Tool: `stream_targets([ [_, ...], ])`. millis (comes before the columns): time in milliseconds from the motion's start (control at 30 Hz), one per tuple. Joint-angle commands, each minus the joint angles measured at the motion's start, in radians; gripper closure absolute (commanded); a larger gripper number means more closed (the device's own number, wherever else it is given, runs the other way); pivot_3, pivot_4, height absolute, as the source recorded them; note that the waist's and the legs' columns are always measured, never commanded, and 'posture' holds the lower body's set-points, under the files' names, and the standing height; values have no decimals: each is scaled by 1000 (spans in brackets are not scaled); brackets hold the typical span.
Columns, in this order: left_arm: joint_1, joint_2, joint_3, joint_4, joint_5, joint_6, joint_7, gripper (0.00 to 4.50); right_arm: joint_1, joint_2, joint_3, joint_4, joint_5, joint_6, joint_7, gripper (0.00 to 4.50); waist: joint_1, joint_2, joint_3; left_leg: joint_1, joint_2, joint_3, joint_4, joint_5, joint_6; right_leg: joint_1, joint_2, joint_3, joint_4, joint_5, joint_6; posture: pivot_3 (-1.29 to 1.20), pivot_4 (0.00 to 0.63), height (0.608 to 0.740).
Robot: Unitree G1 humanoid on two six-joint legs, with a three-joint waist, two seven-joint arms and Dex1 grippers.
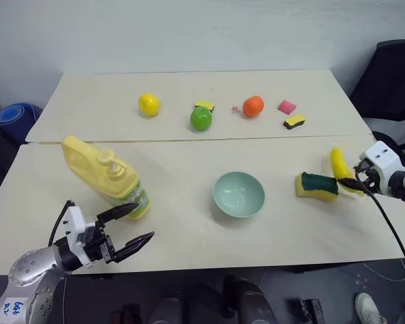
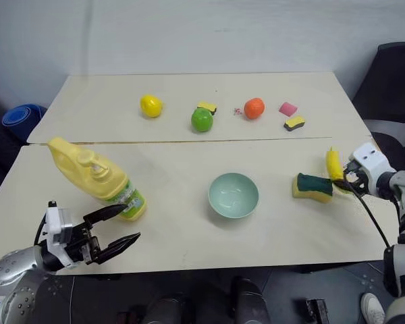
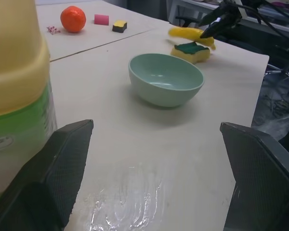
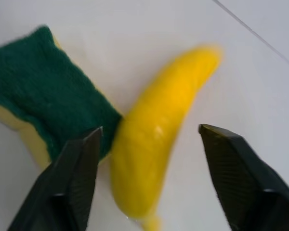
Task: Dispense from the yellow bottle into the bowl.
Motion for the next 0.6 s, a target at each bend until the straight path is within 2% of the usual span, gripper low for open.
stream_targets([
  [33, 27, 26, 68, 43, 6, -35, -29, 0, 99, -60, -143, -197, 163, -77, 189, 9, 4, 1, 0, 0, 0, -1, 0, 0, 0, 0, 0, -1, 0, 0, 0, 0, 150, 740],
  [67, 29, 28, 74, 55, 9, -41, -34, 0, 140, -63, -155, -257, 187, -68, 238, 9, 5, 1, 0, 0, 0, -1, 0, 0, 0, 0, 0, -1, -1, 0, 0, 0, 150, 740],
  [133, 36, 32, 86, 82, 21, -65, -48, 0, 278, -51, -196, -540, 321, 135, 307, 9, 6, 1, 0, 0, 0, -2, 0, 0, 0, 1, 0, -2, -1, 0, 0, 0, 150, 740],
  [167, 38, 33, 89, 91, 25, -75, -55, 0, 328, -44, -215, -645, 363, 210, 309, 9, 8, 1, 0, 0, 1, -3, 0, -1, 1, 1, 0, -2, -1, 0, 0, 0, 150, 740],
  [200, 42, 37, 95, 100, 26, -81, -64, 0, 424, -38, -214, -833, 427, 297, 310, 9, 8, 1, 0, 0, 1, -3, 0, -1, 1, 2, 0, -2, -1, 0, 0, 0, 150, 740],
  [300, 47, 47, 109, 126, 22, -92, -89, 0, 637, 3, -155, -1280, 483, 407, 237, 9, 12, 2, 0, 0, 2, -5, 0, -3, -1, 1, -1, -2, 0, -1, -1, 0, 150, 740],
  [367, 45, 52, 107, 132, 22, -95, -100, 0, 680, 54, -111, -1426, 473, 474, 144, 9, 12, 2, 0, 0, 3, -4, 0, -5, -3, 1, 0, -2, 0, -1, -2, 0, 150, 740],
  [467, 41, 62, 100, 117, 8, -79, -118, 0, 675, 163, 29, -1544, 369, 540, -6, 9, 16, 0, 0, 0, 2, -4, 0, -7, -5, 1, 0, -1, 0, -1, -1, 0, 150, 740],
  [600, 34, 64, 95, 111, 7, -66, -126, 0, 580, 246, 150, -1482, 246, 580, -95, 9, 23, -1, 0, 0, 1, -4, 0, -6, -4, -1, -1, -1, 0, -1, -2, 0, 150, 740],
])
